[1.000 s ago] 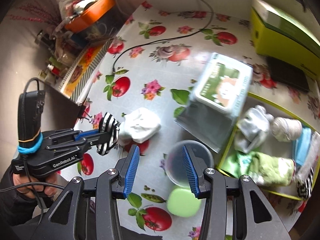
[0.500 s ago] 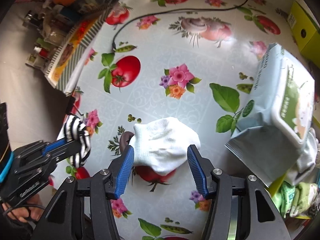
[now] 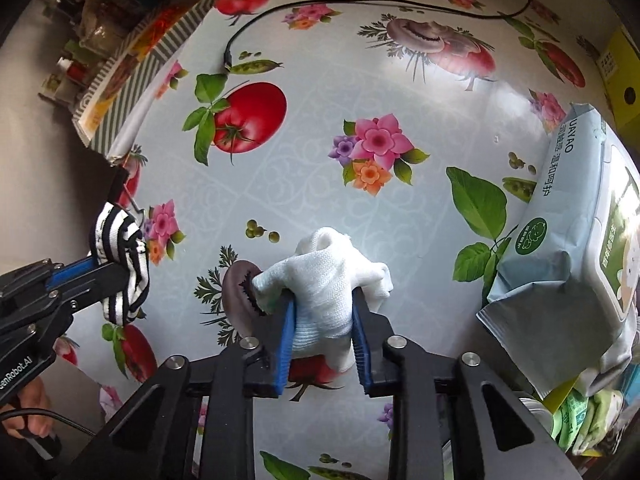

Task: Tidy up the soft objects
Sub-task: 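Lift the striped sock with the left tool while the right tool grasps the white fuzzy sock, then carry the striped sock with the left tool while the right tool carries the white sock to the tray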

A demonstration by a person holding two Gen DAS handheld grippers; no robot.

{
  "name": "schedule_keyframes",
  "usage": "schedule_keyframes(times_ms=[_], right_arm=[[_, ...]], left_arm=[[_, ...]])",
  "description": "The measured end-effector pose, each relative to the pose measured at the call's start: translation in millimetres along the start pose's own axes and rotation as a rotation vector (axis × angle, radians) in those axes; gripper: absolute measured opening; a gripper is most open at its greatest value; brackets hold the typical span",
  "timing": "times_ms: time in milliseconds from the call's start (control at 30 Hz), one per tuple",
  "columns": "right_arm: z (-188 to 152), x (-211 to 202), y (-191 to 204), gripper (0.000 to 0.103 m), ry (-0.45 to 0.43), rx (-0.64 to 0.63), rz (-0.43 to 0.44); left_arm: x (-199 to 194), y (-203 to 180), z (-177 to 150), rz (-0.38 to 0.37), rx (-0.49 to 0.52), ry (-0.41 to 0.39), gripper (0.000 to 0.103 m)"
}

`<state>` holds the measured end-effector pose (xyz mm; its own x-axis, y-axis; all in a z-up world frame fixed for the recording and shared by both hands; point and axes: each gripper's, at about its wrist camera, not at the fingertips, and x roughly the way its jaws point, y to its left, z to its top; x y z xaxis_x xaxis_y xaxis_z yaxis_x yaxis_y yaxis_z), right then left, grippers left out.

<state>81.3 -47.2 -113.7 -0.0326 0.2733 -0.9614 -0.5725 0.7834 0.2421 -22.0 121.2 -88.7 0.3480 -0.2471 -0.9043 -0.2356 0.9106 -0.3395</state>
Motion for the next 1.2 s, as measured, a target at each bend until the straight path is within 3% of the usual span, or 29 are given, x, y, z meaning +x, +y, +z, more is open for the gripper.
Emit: schedule_keyframes(times_ms=[200,500,1200], right_arm=[[-5.6,-42.4,-0.5,0.016,-0.099,-0.019,0.049],[-39.8,-99.6,-24.9,0.016,-0.221,0.042,0.099],[-105.1,-169.5,-70.4,0.016,-0.364,0.133,0.082]], left_arm=[[-6.6,-16.5,8.6,0.000,0.020,-0.015,0.014],[-17.5,-64.1,18.5,0.006,0.087,-0.034,0.014],[-36.8,-153.5,8.5,-0.019,0.225,-0.081,0.014]])
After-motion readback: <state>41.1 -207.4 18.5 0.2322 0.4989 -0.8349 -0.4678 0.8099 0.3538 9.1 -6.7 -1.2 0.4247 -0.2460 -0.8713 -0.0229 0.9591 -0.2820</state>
